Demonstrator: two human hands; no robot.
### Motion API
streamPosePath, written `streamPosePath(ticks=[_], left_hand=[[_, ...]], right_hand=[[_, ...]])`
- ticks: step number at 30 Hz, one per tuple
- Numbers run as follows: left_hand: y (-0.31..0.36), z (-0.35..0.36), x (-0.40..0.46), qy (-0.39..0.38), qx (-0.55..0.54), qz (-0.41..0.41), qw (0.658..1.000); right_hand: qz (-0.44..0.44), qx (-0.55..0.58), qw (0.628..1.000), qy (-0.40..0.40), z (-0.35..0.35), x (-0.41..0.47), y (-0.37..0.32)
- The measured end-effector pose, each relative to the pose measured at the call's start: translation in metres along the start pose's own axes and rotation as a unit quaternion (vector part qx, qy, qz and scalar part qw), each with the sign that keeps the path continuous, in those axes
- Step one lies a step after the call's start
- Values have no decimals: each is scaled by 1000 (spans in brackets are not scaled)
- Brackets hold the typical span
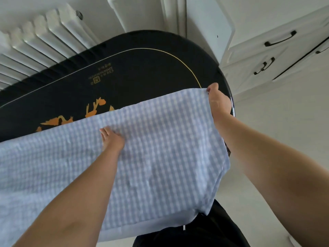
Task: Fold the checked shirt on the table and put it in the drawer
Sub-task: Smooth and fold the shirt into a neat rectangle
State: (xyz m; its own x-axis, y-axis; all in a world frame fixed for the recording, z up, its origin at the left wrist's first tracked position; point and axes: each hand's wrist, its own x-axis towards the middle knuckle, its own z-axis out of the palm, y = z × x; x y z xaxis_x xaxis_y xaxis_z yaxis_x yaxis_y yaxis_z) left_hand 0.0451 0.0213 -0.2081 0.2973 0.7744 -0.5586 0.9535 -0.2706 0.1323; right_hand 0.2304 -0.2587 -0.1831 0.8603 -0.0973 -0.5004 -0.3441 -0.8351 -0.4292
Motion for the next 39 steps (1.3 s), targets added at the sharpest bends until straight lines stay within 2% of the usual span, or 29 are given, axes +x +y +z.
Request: streamPosePath(ticks=[3,6,12,13,15,17,18,20,22,23,25,27,31,33,37,39], left_hand=[[-3,1,-1,-9,27,-3,1000],[-5,-3,-2,-32,64,30,997],[-6,-5,-11,-42,120,48,991],[-5,-5,-12,-41,127,46,990],[-5,-4,-13,-38,140,48,988],[-5,-4,-14,-31,154,58,986],[-5,-4,-16,-29,157,62,985],[-6,-5,-18,-24,164,64,984],[-7,-5,-17,-18,175,66,982],[-8,-5,-18,-15,179,68,981],[-8,-4,-17,-8,186,73,980],[-7,-4,-17,-7,184,72,980],[-7,-5,-16,-6,182,68,981],[-9,-3,-15,-4,185,70,980],[-14,-2,-13,-7,191,77,979],[-20,1,-13,-15,179,99,979]], right_hand=[[-49,-10,999,3,-3,8,0],[-33,12,999,21,-9,16,6],[68,-20,988,-136,-27,17,1],[71,3,985,-154,-30,16,-2],[71,127,972,-183,-40,20,-4],[66,255,953,-152,-45,25,-2],[74,272,951,-127,-42,25,1],[83,223,964,-119,-29,19,6],[32,174,971,-161,-20,14,3],[3,167,974,-155,-21,13,0],[-23,173,981,-82,-25,19,-2],[0,183,982,-53,-28,20,-1],[101,223,958,-150,-7,18,20],[102,189,964,-157,-8,-1,33],[2,27,998,-64,10,-40,70],[-15,3,1000,-7,24,-56,75]])
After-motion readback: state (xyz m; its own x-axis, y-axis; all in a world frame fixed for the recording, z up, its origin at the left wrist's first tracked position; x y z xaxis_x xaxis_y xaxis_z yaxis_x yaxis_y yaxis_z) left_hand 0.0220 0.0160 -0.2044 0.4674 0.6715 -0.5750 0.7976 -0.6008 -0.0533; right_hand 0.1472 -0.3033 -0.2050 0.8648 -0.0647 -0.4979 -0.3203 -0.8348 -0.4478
